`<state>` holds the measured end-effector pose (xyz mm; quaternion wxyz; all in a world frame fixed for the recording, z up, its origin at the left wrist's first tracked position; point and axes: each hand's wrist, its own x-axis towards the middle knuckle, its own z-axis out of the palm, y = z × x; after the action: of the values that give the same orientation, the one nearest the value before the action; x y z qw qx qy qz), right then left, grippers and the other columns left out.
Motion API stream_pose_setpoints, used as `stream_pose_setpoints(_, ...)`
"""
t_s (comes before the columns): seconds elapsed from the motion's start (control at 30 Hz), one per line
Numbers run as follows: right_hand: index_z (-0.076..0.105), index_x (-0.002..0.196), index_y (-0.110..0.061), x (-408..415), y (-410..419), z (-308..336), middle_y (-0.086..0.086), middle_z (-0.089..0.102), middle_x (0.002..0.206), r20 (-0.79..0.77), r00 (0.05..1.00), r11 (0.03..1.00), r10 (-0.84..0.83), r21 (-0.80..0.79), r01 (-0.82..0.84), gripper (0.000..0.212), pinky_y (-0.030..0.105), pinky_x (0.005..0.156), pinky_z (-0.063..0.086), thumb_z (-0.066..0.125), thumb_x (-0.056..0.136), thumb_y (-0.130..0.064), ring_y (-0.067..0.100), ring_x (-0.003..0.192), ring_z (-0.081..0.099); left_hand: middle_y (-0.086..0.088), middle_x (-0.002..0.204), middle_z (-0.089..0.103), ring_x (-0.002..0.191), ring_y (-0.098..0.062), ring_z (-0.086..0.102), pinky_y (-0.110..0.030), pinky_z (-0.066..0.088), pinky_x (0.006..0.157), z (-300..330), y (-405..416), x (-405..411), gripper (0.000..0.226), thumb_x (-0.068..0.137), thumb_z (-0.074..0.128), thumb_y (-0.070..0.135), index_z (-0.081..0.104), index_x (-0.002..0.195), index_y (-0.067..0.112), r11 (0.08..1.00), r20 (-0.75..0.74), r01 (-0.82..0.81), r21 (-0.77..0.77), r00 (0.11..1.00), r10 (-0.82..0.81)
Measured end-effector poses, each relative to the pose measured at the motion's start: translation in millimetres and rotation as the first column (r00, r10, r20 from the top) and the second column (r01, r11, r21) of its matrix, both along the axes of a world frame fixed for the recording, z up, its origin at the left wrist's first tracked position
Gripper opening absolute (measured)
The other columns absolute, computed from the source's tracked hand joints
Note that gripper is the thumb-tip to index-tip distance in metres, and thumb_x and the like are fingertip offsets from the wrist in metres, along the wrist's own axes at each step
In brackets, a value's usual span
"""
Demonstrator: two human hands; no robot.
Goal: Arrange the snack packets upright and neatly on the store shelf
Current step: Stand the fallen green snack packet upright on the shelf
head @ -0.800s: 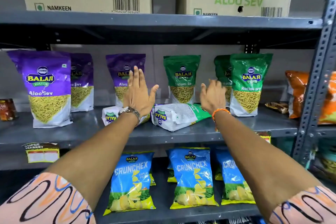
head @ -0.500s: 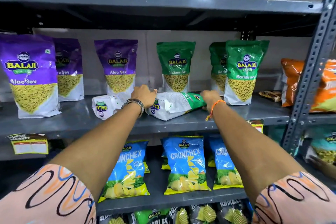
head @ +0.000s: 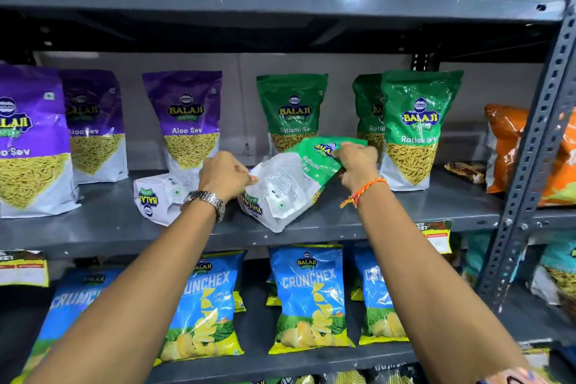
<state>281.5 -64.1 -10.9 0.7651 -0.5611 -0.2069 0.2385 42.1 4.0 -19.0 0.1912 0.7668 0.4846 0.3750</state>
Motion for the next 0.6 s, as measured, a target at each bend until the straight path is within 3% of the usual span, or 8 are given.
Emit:
stream_pose_setpoints(0.07,0.068,0.108,0.003,-4,-10,18,0.012,0.065,0.093,0.038,0.999,0.992,-0.029,0.122,0.024,0.03,0.031,0.077,0.054,0.059,0.082,0.016,0.022,0.085,0.062,-0.006,0.079,0.081,0.08,-0.022,0.073,-0.029,0.054,0.088,-5,-9,1,0.015,0.071,0.087,0.024,0.082,0.074,0.01,1.0,0.077,-0.027,0.013,0.997,0.026)
stream_pose_setpoints(0.17,0.065,0.116,-0.005,-10,-20,51,0.011,0.061,0.078,0.034,0.997,0.977,0.064,0.203,-0.07,0.045,0.025,0.049,0.055,0.048,0.085,0.022,0.018,0.062,0.06,-0.008,0.074,0.08,0.073,-0.022,0.076,-0.034,0.061,0.079,-13,-20,12,0.018,0.065,0.091,0.023,0.08,0.075,0.013,0.998,0.237,-0.061,-0.002,0.97,0.059)
stream_pose_setpoints(0.23,0.066,0.122,-0.006,-7,-19,66,0.012,0.064,0.088,0.075,0.988,0.972,0.133,0.184,-0.145,0.052,0.025,0.048,0.056,0.044,0.085,0.024,0.017,0.063,0.061,-0.01,0.073,0.079,0.073,-0.021,0.075,-0.025,0.058,0.069,-17,-27,24,0.015,0.065,0.091,0.019,0.079,0.073,0.012,0.996,0.286,-0.082,0.018,0.955,0.074)
stream_pose_setpoints(0.33,0.066,0.122,-0.008,2,-16,80,0.019,0.067,0.109,0.136,0.972,0.96,0.192,0.18,-0.215,0.058,0.023,0.047,0.055,0.041,0.084,0.027,0.019,0.07,0.066,-0.004,0.062,0.07,0.067,-0.019,0.071,-0.01,0.041,0.048,-24,-30,45,0.014,0.068,0.088,0.011,0.074,0.068,0.01,0.996,0.31,-0.072,0.053,0.949,0.052)
stream_pose_setpoints(0.4,0.066,0.12,-0.008,7,-10,83,0.019,0.068,0.111,0.17,0.961,0.948,0.216,0.197,-0.248,0.059,0.024,0.048,0.056,0.039,0.083,0.029,0.021,0.072,0.068,-0.002,0.062,0.069,0.065,-0.018,0.067,-0.018,0.042,0.053,-34,-26,56,0.018,0.067,0.089,0.018,0.072,0.068,0.014,0.993,0.28,-0.089,0.073,0.958,0.065)
stream_pose_setpoints(0.5,0.07,0.104,-0.016,15,-3,81,0.02,0.066,0.131,0.304,0.917,0.938,0.257,0.15,-0.313,0.06,0.033,0.071,0.062,0.044,0.08,0.032,0.03,0.098,0.069,-0.006,0.074,0.076,0.076,-0.023,0.073,-0.027,0.051,0.068,-49,-19,67,0.017,0.07,0.086,0.017,0.07,0.071,0.017,0.994,0.168,-0.08,0.079,0.984,0.065)
stream_pose_setpoints(0.6,0.069,0.086,-0.018,22,-6,77,0.012,0.062,0.126,0.349,0.896,0.914,0.277,0.191,-0.357,0.055,0.029,0.067,0.054,0.047,0.078,0.032,0.023,0.089,0.062,-0.006,0.08,0.076,0.086,-0.027,0.072,-0.032,0.054,0.078,-47,-24,68,0.021,0.067,0.087,0.017,0.067,0.075,0.018,0.996,0.118,-0.072,0.055,0.991,0.065)
